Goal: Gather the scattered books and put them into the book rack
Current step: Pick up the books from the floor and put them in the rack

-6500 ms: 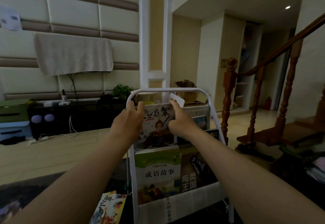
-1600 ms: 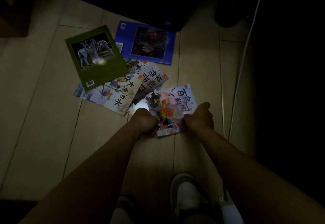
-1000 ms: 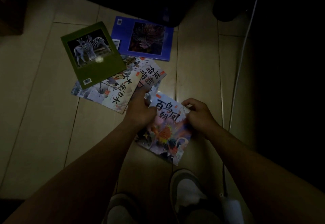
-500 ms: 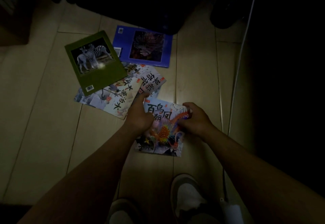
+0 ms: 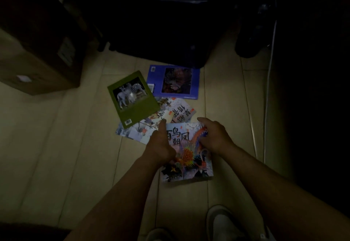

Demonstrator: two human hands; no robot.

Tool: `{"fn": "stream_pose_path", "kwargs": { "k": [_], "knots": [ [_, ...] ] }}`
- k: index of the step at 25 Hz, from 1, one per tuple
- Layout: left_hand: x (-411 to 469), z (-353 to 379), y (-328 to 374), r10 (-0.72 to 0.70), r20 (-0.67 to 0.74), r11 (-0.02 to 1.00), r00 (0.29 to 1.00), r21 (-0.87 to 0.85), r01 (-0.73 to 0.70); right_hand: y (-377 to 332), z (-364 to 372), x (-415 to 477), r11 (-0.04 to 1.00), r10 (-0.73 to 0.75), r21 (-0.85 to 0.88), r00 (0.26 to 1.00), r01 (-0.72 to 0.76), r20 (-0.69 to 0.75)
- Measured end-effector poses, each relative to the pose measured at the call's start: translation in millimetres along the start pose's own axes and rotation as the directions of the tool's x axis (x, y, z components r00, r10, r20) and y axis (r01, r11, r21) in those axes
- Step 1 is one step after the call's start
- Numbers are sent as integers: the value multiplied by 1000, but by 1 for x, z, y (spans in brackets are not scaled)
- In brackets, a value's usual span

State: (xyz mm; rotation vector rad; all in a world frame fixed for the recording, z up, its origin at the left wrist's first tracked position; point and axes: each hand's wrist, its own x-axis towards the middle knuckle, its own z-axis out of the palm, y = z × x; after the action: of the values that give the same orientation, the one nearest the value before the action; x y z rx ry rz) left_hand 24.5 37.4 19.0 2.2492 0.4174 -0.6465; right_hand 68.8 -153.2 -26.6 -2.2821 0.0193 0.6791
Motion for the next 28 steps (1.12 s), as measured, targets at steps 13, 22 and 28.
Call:
{"fn": "stream_pose_path", "kwargs": {
  "k": [13,22,28],
  "knots": [
    [-170,-194,104,215,-401,952,891,291,-98,-248,-150,-122,877,-444,-212,896,432,-8],
    [-361,-308,126,258,-637,950,726,305,-69,-400,-176,-266,705,-686,-226,728,672,23],
    [-500,-365,104,230,-777,964,586,264,-28,-489,-158,-381,543,-823,-269,568,795,18]
  ]
}}
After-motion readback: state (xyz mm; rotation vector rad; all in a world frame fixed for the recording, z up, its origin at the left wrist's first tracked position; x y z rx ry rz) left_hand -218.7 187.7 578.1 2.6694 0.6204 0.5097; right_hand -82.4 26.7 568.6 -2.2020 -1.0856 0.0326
